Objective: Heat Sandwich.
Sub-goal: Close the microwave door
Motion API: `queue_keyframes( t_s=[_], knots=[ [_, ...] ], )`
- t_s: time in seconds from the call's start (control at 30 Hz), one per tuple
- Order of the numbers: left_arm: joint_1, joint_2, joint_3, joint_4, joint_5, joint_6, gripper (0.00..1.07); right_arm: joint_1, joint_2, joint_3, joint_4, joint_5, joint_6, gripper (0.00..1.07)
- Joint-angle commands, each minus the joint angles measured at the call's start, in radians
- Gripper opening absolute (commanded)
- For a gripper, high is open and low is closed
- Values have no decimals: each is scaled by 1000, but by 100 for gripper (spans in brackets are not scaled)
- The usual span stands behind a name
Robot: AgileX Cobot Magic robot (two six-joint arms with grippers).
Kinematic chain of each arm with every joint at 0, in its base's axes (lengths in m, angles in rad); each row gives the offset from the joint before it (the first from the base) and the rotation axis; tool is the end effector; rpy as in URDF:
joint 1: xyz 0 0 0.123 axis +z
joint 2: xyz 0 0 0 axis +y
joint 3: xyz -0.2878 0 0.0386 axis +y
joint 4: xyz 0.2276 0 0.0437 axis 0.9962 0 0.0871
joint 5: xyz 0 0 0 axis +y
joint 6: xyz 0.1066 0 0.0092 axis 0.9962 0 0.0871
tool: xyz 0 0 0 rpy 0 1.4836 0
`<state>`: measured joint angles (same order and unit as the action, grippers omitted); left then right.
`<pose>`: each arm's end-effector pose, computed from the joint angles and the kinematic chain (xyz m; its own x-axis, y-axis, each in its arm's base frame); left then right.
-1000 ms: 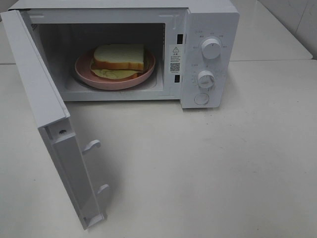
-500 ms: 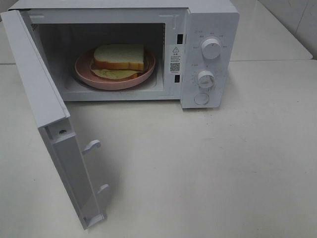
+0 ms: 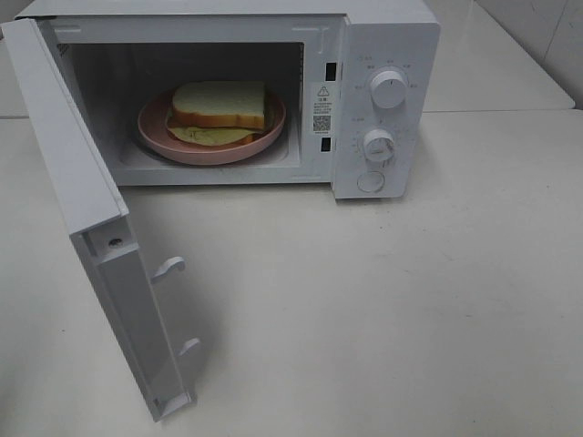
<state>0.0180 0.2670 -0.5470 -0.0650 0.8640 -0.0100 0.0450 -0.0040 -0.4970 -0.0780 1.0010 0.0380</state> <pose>0.0333 -0.0047 0.2901 -0.4763 -0.0607 -0.8772 0.0006 0.9976 -0.0694 -0.0112 -0.0075 0.2653 -0.3996 -0.0221 -0.9164 0.0135 0.9995 -0.0300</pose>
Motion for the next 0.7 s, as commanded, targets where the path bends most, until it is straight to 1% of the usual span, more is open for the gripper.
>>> queue_keyframes(
  t_s=[0.03,0.07,0.17,0.27,0.3,0.33,0.37,0.43,0.47,0.5,0.53,0.6,0.63,0.67,0.7],
  knots=[
    [-2,49,1,5,-93,-10,12,-5,-29,0,2,-6,-6,75],
    [-2,79,10,8,-129,-10,0,-5,-29,0,2,-6,-6,75],
    [-2,112,28,8,-171,-9,0,-5,-29,0,2,-6,-6,75],
    [-2,168,74,8,-284,-9,0,-5,-29,0,2,-6,-6,75],
    [-2,168,74,8,-284,-9,0,-5,-29,0,2,-6,-6,75],
    [-2,181,90,8,-324,-9,0,-5,-29,0,2,-6,-6,75],
    [-2,204,126,8,-410,-9,0,-5,-29,0,2,-6,-6,75],
    [-2,225,160,8,-504,-9,0,-5,-29,0,2,-6,-6,75],
    [-2,225,160,8,-504,-9,0,-5,-29,0,2,-6,-6,75],
    [-2,249,197,8,-612,-9,0,-5,-29,0,2,-6,-6,75],
    [-2,264,218,8,-666,-9,0,-5,-29,0,2,-6,-6,75],
    [-2,296,257,8,-759,-9,0,-5,-29,0,2,-6,-6,75],
    [-2,296,257,8,-759,-9,0,-5,-29,0,2,-6,-6,75],
    [-2,330,290,8,-849,-9,0,-5,-29,0,2,-6,-6,75],
    [-2,352,305,8,-898,-9,0,-5,-29,0,2,-6,-6,75]
  ],
)
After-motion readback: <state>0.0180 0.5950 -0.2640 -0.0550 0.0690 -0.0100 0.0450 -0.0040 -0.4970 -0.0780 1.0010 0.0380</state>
